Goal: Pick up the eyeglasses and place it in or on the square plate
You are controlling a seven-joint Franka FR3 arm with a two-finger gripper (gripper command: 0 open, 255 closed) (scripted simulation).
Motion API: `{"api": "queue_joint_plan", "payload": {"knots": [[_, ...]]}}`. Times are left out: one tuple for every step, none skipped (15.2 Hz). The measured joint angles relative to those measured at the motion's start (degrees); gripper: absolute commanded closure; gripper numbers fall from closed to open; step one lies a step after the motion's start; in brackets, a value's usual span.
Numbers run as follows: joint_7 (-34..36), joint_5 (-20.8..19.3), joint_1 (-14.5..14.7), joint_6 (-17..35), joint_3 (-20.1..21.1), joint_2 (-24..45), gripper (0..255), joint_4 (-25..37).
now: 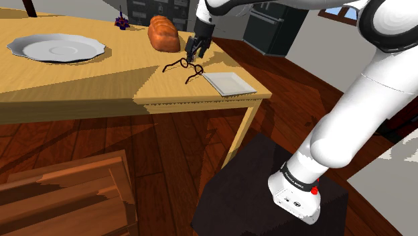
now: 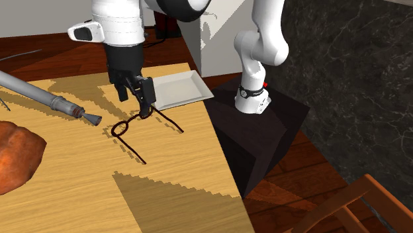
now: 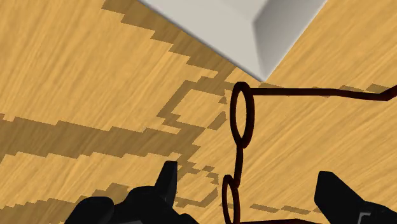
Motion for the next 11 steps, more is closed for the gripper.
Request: {"api": "queue_joint_plan", "payload": {"knots": [[-0.1, -0.1, 0.1, 0.7, 0.1, 0.9, 0, 0.5], [-0.1, -0.2, 0.1, 1.6, 0.1, 1.5, 0, 0.5], [-0.1, -0.2, 0.1, 2.3, 0.1, 2.0, 0, 0.3], [-0.1, -0.2, 0.2, 2.9, 0.2, 2.4, 0, 0.1], [-0.1, -0.3, 0.2, 3.5, 0.2, 2.7, 0, -0.2], [-0.1, -0.3, 0.2, 4.2, 0.2, 3.0, 0, -0.4], [-0.1, -0.3, 0.2, 4.7, 0.2, 3.5, 0, -0.5], [-0.1, -0.3, 0.2, 5.3, 0.2, 3.7, 0, -0.8], [-0.1, -0.3, 0.2, 5.6, 0.2, 3.9, 0, -1.1], [-0.1, -0.3, 0.2, 5.8, 0.2, 4.0, 0, -1.1], [-0.1, -0.3, 0.2, 5.9, 0.2, 4.0, 0, -1.2]]}}
